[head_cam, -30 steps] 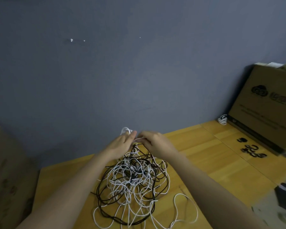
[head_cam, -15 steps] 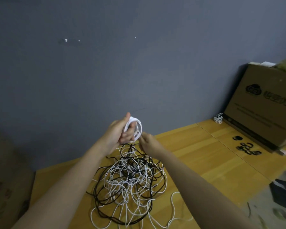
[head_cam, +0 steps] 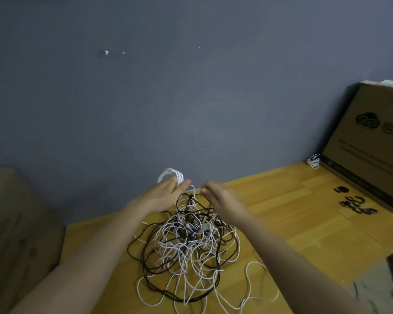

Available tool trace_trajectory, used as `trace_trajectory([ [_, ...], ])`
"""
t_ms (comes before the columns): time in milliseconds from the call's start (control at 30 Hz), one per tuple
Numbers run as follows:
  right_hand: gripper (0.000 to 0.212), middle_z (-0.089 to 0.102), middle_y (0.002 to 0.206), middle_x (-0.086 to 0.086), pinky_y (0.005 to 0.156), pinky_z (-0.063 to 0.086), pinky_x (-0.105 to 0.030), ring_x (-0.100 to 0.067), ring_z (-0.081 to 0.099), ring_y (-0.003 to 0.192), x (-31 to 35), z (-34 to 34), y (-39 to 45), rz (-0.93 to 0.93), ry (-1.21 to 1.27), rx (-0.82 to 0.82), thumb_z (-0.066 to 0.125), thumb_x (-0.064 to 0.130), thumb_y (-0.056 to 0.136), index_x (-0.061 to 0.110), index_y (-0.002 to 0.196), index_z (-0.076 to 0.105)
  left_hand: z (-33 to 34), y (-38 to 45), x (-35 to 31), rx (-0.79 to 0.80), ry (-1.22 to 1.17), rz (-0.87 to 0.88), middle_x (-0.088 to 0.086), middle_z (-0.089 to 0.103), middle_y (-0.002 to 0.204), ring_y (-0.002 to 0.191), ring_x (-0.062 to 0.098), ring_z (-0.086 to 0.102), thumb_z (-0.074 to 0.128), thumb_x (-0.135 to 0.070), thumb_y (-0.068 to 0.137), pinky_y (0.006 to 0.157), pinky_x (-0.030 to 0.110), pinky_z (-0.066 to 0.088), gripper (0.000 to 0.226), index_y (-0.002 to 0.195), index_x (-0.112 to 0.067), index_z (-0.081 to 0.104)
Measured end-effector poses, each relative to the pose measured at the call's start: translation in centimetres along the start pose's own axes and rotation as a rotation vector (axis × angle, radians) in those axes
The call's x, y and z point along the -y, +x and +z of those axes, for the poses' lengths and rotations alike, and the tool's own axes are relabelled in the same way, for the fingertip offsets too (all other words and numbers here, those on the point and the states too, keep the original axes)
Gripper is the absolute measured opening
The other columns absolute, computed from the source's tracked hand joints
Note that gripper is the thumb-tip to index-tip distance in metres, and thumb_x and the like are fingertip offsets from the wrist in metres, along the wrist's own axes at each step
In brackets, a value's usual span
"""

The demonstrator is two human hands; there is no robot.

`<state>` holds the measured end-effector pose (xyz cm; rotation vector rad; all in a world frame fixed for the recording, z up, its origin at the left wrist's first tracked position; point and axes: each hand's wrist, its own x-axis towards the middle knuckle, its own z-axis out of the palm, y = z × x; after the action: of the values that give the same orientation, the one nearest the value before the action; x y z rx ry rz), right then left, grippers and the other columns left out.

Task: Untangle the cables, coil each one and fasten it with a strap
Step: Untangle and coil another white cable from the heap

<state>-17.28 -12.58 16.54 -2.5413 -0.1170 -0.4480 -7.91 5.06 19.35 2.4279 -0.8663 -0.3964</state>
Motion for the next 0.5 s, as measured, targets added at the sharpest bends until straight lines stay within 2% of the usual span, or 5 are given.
trace_trajectory([
  [67, 0.024, 0.063, 0.092, -0.004, 0.078, 0.042, -0.032, -0.020, 0.054, 0.088, -0.7, -1.3, 1.1, -0.041, -0.026, -0.085, 0.047, 0.026, 0.099, 0.009, 0.096, 0.063, 0.4, -1.0, -0.3, 0.011, -0.077, 0.091, 0.007, 0.062, 0.099, 0.084, 0.013, 0.057, 0.020, -0.066, 0.092, 0.091, 0.035, 0.044, 0.067, 0.108, -0.010, 0.054],
  [167, 0.019, 0.061, 0.087, 0.000, 0.073, 0.042, -0.032, -0.017, 0.053, 0.083, -1.0, -1.6, 2.2, 0.015, 0.062, -0.114, 0.054, 0.028, 0.097, 0.013, 0.091, 0.063, 0.3, -2.1, -1.4, 0.098, -0.421, 0.190, -0.010, 0.043, 0.050, 0.045, 0.004, 0.038, 0.033, -0.036, 0.102, 0.061, 0.030, 0.043, 0.037, 0.079, -0.013, 0.052],
  [333, 0.022, 0.053, 0.063, -0.002, 0.055, 0.034, -0.031, -0.011, 0.045, 0.055, -0.5, 1.2, 2.0, 0.147, 0.362, -0.039, 0.047, 0.029, 0.100, 0.021, 0.087, 0.061, -1.0, -3.3, -2.6, 0.130, -1.122, 0.225, -0.008, 0.026, 0.040, 0.032, 0.006, 0.021, 0.036, -0.033, 0.093, 0.047, 0.019, 0.042, 0.033, 0.069, -0.010, 0.040],
  [433, 0.029, 0.043, 0.060, 0.005, 0.052, 0.033, -0.031, -0.006, 0.036, 0.050, -0.3, 3.6, 0.5, 0.219, 0.361, 0.094, 0.040, 0.033, 0.102, 0.012, 0.101, 0.060, -0.6, -2.6, -2.8, -0.001, -1.230, 0.217, -0.007, 0.028, 0.042, 0.034, 0.006, 0.024, 0.031, -0.032, 0.100, 0.051, 0.019, 0.042, 0.036, 0.073, -0.010, 0.043],
  [500, 0.028, 0.058, 0.075, -0.003, 0.059, 0.038, -0.036, -0.017, 0.049, 0.061, 0.2, 4.7, -0.4, 0.190, 0.199, 0.217, 0.036, 0.033, 0.103, 0.014, 0.110, 0.056, 0.1, -1.9, -2.9, -0.107, -1.226, 0.199, -0.006, 0.034, 0.047, 0.039, 0.007, 0.029, 0.028, -0.026, 0.104, 0.054, 0.018, 0.045, 0.035, 0.077, -0.010, 0.045],
])
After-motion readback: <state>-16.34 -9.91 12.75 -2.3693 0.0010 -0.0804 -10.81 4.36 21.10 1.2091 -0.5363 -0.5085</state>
